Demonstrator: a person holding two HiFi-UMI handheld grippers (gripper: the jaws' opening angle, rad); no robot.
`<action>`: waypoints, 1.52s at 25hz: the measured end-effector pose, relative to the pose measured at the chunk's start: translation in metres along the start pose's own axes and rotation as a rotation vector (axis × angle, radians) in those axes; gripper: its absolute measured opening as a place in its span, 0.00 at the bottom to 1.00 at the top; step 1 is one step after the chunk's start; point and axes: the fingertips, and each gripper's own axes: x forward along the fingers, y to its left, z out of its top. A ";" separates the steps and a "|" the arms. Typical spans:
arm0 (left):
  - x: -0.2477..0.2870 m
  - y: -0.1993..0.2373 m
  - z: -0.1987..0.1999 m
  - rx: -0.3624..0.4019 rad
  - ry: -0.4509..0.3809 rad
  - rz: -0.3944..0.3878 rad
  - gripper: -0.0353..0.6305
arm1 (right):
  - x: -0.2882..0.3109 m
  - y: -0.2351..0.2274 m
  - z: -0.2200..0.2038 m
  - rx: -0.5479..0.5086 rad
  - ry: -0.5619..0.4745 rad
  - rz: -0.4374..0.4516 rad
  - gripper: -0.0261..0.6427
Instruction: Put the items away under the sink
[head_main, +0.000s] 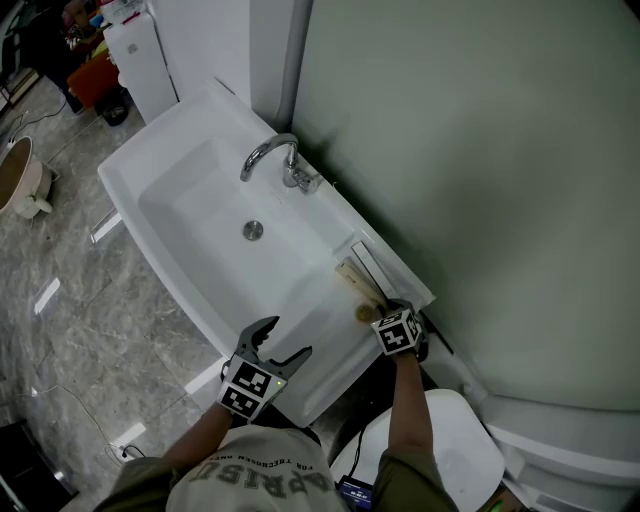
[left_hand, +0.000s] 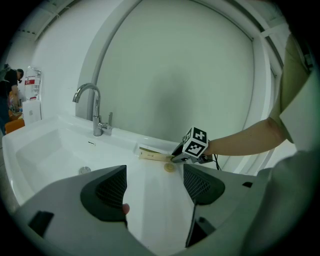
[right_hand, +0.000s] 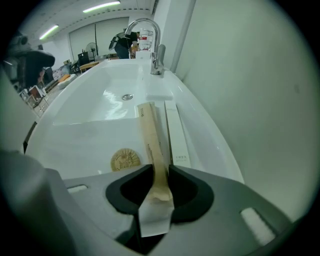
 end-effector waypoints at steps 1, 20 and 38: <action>0.001 0.001 0.000 -0.002 0.002 -0.001 0.56 | 0.001 0.000 0.000 0.003 0.001 0.006 0.18; -0.014 -0.005 -0.004 0.014 -0.007 -0.022 0.56 | -0.038 0.013 0.022 -0.005 -0.098 0.002 0.10; -0.151 0.002 -0.085 0.107 -0.006 -0.140 0.58 | -0.126 0.170 0.010 0.095 -0.149 -0.095 0.10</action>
